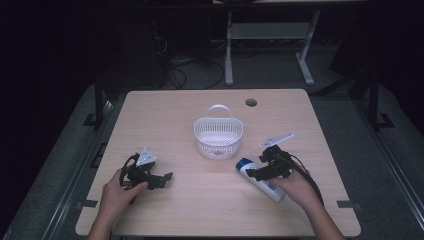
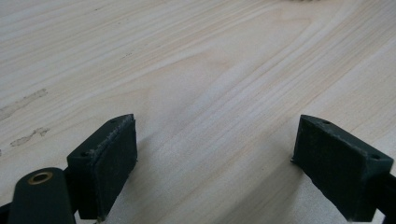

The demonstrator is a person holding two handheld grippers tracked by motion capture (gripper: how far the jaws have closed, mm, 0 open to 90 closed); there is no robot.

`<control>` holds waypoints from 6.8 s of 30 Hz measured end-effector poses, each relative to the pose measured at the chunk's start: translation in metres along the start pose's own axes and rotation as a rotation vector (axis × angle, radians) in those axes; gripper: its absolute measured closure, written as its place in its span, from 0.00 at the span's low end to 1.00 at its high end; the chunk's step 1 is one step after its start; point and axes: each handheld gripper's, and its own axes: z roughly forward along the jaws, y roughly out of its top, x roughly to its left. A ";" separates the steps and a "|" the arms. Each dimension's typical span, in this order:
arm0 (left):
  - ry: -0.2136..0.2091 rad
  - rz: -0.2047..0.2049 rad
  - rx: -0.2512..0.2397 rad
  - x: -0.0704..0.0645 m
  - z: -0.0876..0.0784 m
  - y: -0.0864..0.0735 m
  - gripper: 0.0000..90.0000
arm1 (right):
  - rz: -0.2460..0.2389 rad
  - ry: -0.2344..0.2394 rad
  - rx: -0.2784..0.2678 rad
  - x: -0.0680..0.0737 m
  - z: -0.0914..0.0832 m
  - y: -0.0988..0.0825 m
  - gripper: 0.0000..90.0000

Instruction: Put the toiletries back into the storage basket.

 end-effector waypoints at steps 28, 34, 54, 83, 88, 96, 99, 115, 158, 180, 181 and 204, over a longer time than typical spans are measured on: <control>0.000 0.003 0.001 0.000 0.000 0.000 0.14 | -0.031 -0.035 0.255 -0.008 0.050 0.016 0.27; 0.000 0.003 0.001 0.000 0.000 0.000 0.14 | -0.056 -0.050 0.281 -0.005 0.053 0.016 0.31; 0.000 0.003 0.001 0.000 0.000 0.000 0.14 | -0.079 -0.100 0.311 0.003 0.057 0.017 0.38; 0.000 0.000 -0.002 0.000 0.000 0.000 0.14 | -0.034 -0.115 -0.073 -0.008 0.004 0.001 0.39; 0.000 0.000 -0.003 0.000 0.000 0.000 0.14 | -0.021 -0.106 -0.128 -0.009 -0.006 0.002 0.39; 0.000 -0.001 -0.003 0.000 0.000 0.000 0.14 | -0.004 -0.110 -0.208 -0.011 -0.022 0.001 0.40; 0.000 -0.001 -0.003 0.000 0.000 0.000 0.14 | -0.003 -0.111 -0.222 -0.012 -0.026 0.001 0.40; 0.000 -0.004 -0.005 0.000 0.000 0.000 0.14 | 0.002 -0.106 -0.328 -0.012 -0.047 0.004 0.40; -0.001 0.003 0.003 0.000 0.000 0.000 0.14 | -0.026 -0.110 -0.437 -0.010 -0.083 0.066 0.40; 0.000 0.003 0.003 0.000 0.000 0.000 0.14 | -0.046 -0.109 -0.458 -0.011 -0.084 0.103 0.40; 0.000 0.003 0.003 0.000 0.000 0.000 0.14 | -0.047 -0.109 -0.461 -0.011 -0.084 0.105 0.40; -0.002 0.003 0.004 0.000 0.000 0.000 0.14 | -0.092 -0.106 -0.473 -0.002 -0.075 0.141 0.40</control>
